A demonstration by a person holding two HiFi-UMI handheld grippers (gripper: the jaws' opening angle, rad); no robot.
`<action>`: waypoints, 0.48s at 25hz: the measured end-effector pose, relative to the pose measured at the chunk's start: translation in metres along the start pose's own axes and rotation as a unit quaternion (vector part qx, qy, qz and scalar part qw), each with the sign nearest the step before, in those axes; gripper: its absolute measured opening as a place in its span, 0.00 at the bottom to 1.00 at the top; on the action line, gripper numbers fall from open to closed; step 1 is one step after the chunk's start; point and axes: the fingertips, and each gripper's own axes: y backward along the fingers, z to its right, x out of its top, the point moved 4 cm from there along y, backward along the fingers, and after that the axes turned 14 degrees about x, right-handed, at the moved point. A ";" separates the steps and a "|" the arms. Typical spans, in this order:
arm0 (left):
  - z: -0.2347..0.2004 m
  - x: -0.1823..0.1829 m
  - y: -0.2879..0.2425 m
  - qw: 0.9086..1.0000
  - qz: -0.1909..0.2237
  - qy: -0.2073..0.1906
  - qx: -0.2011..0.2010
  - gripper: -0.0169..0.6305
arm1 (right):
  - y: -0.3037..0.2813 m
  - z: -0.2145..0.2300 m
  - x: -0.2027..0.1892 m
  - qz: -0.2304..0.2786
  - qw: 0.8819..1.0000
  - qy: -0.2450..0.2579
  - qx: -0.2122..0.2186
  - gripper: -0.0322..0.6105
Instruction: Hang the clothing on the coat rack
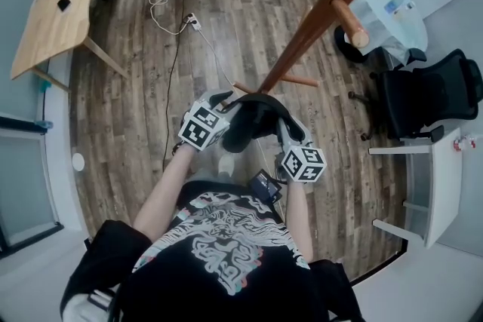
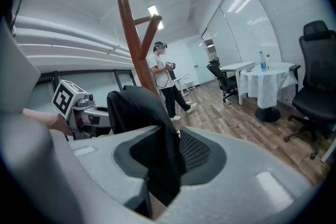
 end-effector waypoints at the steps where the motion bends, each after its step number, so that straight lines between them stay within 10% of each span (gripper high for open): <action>1: -0.001 -0.002 0.001 1.000 -0.002 0.001 -0.001 0.19 | 0.000 -0.002 0.000 0.001 1.000 0.002 -0.002 0.21; 12: 0.005 0.001 0.018 1.000 0.003 -0.002 -0.015 0.19 | 0.014 -0.017 0.001 0.015 1.000 -0.004 -0.013 0.26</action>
